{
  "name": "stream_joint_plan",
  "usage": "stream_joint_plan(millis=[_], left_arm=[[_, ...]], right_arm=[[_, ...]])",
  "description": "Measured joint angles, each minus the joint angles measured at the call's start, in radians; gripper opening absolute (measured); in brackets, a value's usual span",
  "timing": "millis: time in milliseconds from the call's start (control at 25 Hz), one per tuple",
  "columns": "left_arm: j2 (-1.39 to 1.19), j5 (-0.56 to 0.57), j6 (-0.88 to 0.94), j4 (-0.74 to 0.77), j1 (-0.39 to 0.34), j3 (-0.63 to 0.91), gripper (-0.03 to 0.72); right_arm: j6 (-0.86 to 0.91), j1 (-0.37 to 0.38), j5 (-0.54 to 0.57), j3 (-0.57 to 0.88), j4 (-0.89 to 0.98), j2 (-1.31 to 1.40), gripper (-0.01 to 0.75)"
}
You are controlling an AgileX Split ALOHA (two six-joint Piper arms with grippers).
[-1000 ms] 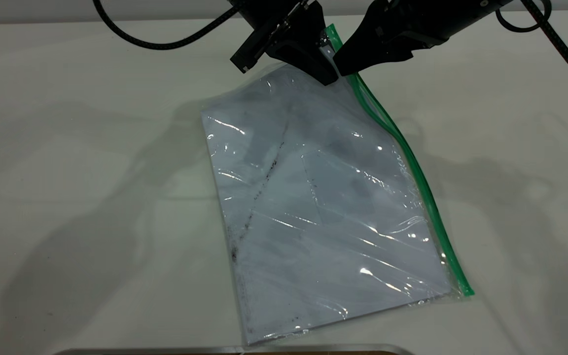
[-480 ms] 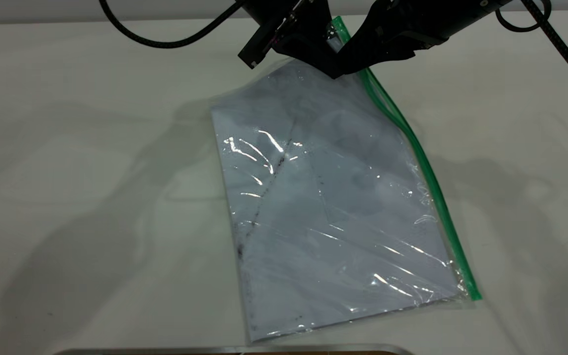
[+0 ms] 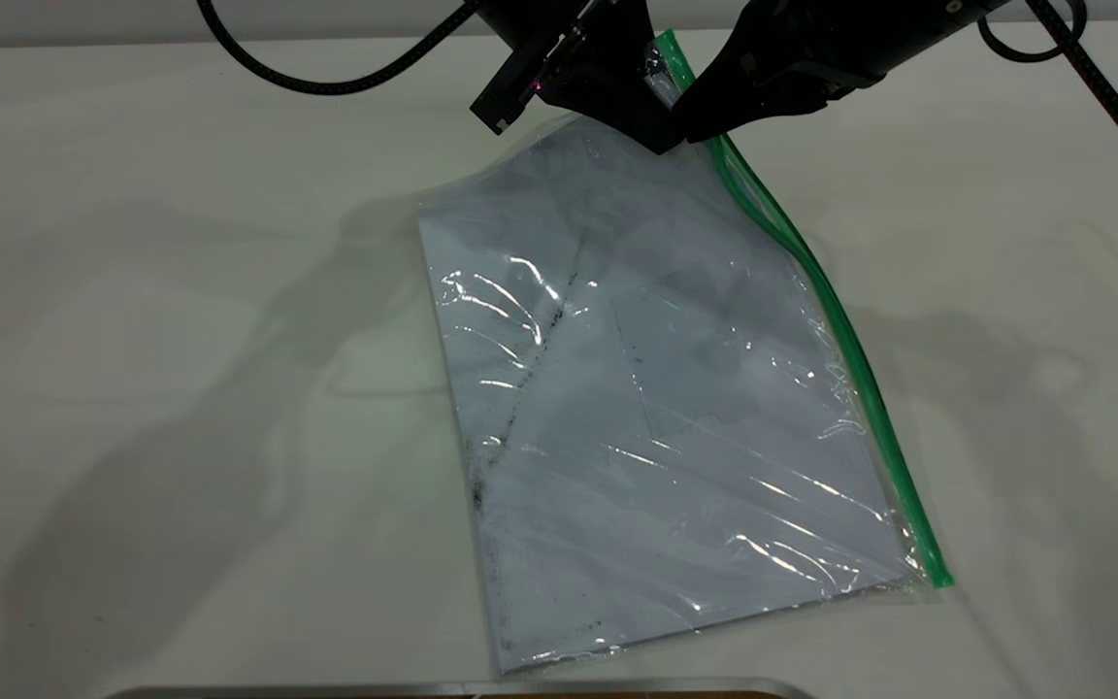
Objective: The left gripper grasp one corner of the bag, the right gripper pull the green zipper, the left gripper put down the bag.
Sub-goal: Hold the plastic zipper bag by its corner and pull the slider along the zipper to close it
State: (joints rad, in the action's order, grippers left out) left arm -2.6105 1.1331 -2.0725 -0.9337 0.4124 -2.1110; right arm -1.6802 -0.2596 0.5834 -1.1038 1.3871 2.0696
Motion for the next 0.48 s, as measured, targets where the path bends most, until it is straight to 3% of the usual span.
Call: stream_joint_plan(millis=[120, 480], left_arm=[[0.000, 0.000, 0.002, 0.000, 0.000, 0.000, 0.053], [-0.001, 0.011, 0.009, -0.009, -0.012, 0.001, 0.053]], right_arm=[[0.008, 0.000, -0.006, -0.002, -0.016, 0.000, 0.061], [0.139, -0.001, -0.022, -0.009, -0.156, 0.000, 0.052]])
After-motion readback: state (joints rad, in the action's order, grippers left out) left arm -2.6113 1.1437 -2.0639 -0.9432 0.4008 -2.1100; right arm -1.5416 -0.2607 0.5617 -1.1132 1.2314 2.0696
